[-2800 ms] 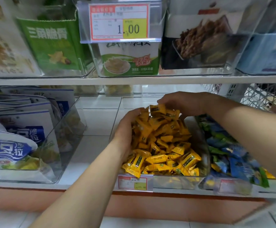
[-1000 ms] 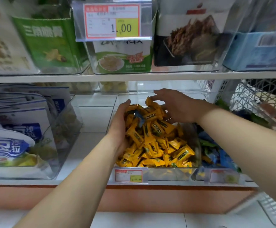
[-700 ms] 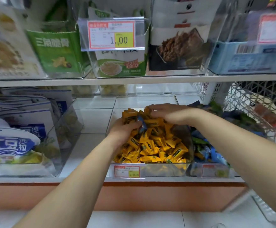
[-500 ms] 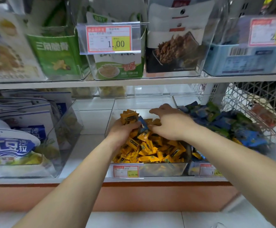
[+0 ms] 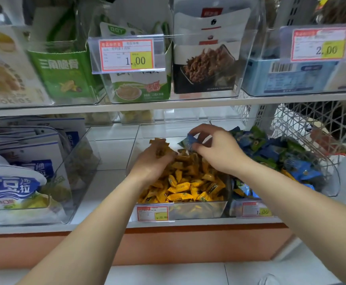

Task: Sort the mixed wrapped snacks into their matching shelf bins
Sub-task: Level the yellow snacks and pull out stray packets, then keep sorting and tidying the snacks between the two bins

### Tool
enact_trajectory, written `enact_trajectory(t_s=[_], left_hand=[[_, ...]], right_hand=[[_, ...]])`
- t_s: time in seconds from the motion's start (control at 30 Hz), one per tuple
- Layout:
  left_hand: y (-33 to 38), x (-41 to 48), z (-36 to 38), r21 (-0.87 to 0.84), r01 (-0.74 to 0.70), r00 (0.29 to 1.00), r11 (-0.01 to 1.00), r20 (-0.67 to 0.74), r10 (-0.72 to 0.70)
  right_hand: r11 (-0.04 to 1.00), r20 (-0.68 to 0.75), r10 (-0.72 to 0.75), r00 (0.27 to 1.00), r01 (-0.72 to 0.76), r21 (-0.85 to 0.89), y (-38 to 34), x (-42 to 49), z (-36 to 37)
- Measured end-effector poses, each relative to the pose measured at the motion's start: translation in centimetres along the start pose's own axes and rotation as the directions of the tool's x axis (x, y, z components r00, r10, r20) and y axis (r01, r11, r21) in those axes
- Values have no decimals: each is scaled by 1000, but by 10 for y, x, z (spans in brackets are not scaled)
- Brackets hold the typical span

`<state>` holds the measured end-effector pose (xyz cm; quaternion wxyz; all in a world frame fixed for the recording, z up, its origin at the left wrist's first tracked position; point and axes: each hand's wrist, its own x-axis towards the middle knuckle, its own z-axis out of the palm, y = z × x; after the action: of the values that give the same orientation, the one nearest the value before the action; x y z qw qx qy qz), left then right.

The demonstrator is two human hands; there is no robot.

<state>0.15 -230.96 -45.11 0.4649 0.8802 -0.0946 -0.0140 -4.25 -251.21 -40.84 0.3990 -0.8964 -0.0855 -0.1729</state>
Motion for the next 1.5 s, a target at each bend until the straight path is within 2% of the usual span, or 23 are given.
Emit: enact_trajectory(t_s=[0.1, 0.2, 0.3, 0.43, 0.47, 0.53, 0.6, 0.63, 0.7, 0.83, 0.9, 1.03, 1.17, 1.3, 1.4, 1.5], left_hand=[[0, -1, -3, 238, -94, 996, 967, 32, 89], [10, -10, -4, 296, -160, 987, 942, 50, 152], [37, -25, 7, 283, -246, 969, 927, 97, 228], [81, -47, 42, 308, -448, 894, 839, 154, 421], [90, -51, 53, 323, -485, 874, 812, 165, 457], [105, -56, 75, 364, -553, 832, 749, 190, 522], [113, -59, 97, 417, -620, 781, 664, 248, 573], [115, -59, 107, 448, -649, 756, 615, 290, 586], [116, -59, 125, 512, -681, 725, 524, 366, 584], [111, -50, 147, 598, -675, 728, 432, 445, 522], [112, -43, 153, 607, -674, 726, 420, 441, 527], [113, -27, 156, 667, -622, 753, 411, 366, 546], [114, -10, 154, 676, -530, 817, 512, 246, 522], [117, -9, 158, 666, -483, 849, 569, 197, 490], [122, -20, 161, 647, -511, 818, 566, 162, 552], [125, -32, 166, 601, -587, 770, 542, 210, 602]], right_hand=[[998, -78, -31, 996, 27, -54, 10, -14, -32], [987, -206, 6, 978, -39, -158, 24, -31, -67], [968, -244, 21, 969, -82, -239, 42, -53, -97], [943, -214, 22, 977, -92, -319, 70, -79, -124], [934, -170, 32, 985, -90, -346, 78, -82, -127], [902, 7, 80, 997, -69, -426, 90, -85, -130], [866, 158, 117, 981, -24, -499, 96, -82, -132], [861, 190, 117, 975, -4, -509, 97, -80, -135], [871, 175, 93, 980, 5, -491, 98, -75, -143], [926, -26, 76, 997, -80, -368, 97, -70, -163], [935, -54, 77, 996, -91, -343, 99, -77, -166], [934, 1, 103, 995, -96, -345, 109, -102, -166], [945, 25, 154, 988, -140, -296, 120, -118, -165], [922, 135, 240, 961, -182, -341, 129, -125, -155], [884, 193, 279, 941, -173, -434, 130, -121, -145], [883, 200, 270, 942, -159, -442, 130, -114, -139]])
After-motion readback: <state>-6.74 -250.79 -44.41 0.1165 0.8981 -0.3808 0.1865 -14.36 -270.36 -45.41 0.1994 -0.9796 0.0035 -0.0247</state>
